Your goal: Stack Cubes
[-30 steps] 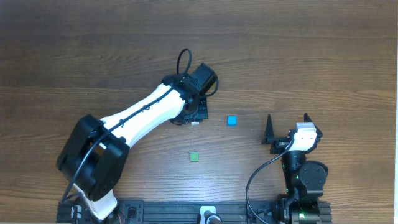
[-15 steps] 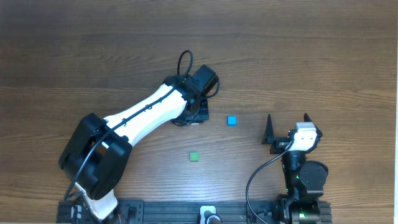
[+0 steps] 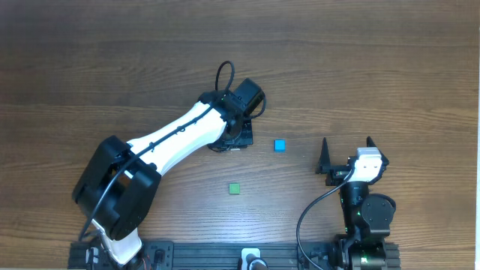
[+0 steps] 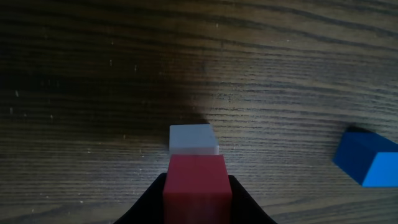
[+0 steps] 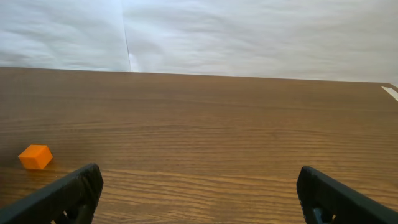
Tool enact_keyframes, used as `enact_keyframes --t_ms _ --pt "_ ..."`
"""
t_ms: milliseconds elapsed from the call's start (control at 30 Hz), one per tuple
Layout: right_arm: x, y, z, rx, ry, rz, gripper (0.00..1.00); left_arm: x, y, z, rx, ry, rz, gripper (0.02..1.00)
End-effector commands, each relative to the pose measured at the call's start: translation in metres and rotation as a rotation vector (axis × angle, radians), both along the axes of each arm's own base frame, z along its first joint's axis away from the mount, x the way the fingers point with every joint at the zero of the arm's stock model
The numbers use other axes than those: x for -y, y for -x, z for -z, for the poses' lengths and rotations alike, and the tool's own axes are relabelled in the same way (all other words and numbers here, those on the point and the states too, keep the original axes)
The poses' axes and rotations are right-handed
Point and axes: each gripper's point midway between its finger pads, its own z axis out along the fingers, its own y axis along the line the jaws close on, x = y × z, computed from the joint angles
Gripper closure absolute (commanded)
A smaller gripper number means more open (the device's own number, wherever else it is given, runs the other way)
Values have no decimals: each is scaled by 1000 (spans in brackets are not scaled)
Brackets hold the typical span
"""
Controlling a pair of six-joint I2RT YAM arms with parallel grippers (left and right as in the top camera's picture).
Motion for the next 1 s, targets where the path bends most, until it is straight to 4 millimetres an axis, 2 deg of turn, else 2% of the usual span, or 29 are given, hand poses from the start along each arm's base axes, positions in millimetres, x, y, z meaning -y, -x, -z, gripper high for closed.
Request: enact_keyframes --t_ms 33,800,1000 --pt "1 0 2 3 1 4 7 5 -3 0 2 7 -10 836" --pt "1 0 2 3 1 4 7 2 -4 7 0 -18 -12 766" --pt "1 0 2 3 1 4 9 2 -4 8 -1 -21 -13 702"
